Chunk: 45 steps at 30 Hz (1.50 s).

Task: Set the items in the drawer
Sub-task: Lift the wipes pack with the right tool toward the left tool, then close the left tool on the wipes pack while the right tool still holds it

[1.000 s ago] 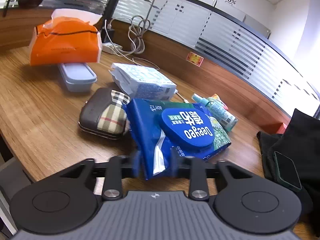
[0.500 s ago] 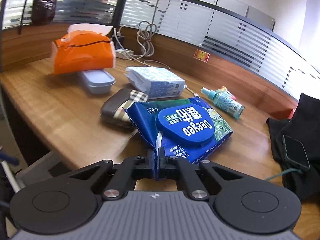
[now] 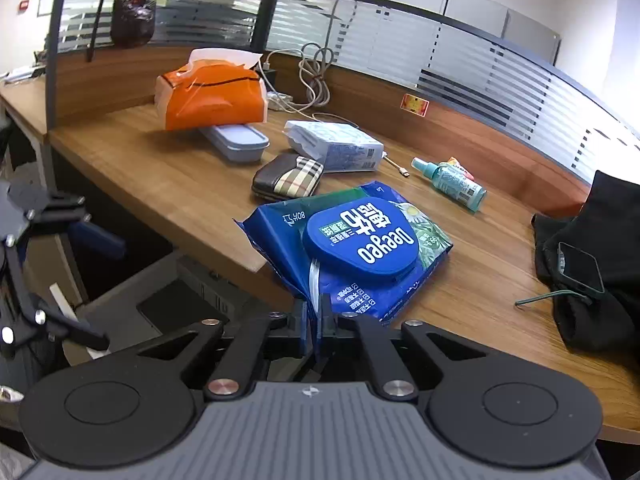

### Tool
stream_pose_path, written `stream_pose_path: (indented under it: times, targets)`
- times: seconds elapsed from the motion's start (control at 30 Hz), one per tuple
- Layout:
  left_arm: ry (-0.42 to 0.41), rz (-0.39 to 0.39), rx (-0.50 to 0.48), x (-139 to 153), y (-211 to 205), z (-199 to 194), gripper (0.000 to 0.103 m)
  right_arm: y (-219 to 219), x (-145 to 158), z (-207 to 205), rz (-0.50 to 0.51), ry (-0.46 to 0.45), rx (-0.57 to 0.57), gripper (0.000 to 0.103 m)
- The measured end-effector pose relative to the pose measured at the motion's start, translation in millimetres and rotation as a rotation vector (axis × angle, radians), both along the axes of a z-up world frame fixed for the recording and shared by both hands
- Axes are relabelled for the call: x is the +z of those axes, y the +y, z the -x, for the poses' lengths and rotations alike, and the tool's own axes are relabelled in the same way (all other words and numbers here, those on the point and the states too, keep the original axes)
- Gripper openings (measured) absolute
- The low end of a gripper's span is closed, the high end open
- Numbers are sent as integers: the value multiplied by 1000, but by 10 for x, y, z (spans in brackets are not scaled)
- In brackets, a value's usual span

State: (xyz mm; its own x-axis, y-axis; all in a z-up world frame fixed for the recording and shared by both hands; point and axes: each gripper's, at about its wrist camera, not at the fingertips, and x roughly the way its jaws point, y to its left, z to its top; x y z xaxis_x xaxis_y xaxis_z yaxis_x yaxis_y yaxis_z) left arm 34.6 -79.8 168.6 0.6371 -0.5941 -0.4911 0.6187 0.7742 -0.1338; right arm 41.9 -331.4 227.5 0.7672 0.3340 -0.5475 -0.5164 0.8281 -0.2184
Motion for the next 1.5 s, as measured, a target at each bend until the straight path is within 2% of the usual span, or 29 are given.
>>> stream_pose_path:
  times: [0.1, 0.17, 0.27, 0.47, 0.63, 0.7, 0.8, 0.87, 0.93, 1.07, 1.13, 1.5]
  targets:
    - [-12, 28, -34, 145, -58, -52, 103, -39, 18, 70, -11, -5, 30, 23]
    - [-30, 40, -56, 242, -83, -94, 103, -83, 51, 89, -41, -4, 50, 36]
    - [-39, 53, -68, 362, -120, -187, 103, -159, 120, 89, -95, -3, 64, 43]
    - [-44, 108, -82, 599, -180, -434, 102, -335, 225, -16, -174, -1, 29, 50]
    - [-26, 154, -86, 674, -272, -692, 101, -516, 237, -197, -225, 19, -31, 51]
    - [-7, 174, -92, 665, -308, -800, 93, -595, 226, -278, -253, 33, -49, 52]
    - [12, 189, -98, 632, -374, -954, 92, -668, 184, -401, -274, 45, -66, 53]
    - [21, 195, -97, 611, -417, -1044, 90, -714, 148, -475, -290, 54, -67, 60]
    - [32, 202, -95, 592, -454, -1127, 88, -753, 111, -538, -304, 60, -69, 61]
    - [59, 212, -79, 534, -507, -1267, 74, -766, 24, -688, -334, 84, -60, 62]
    - [79, 226, -76, 495, -519, -1328, 70, -781, -14, -741, -348, 90, -55, 66]
    - [175, 291, -64, 312, -590, -1622, 69, -901, -118, -964, -467, 152, -23, 71]
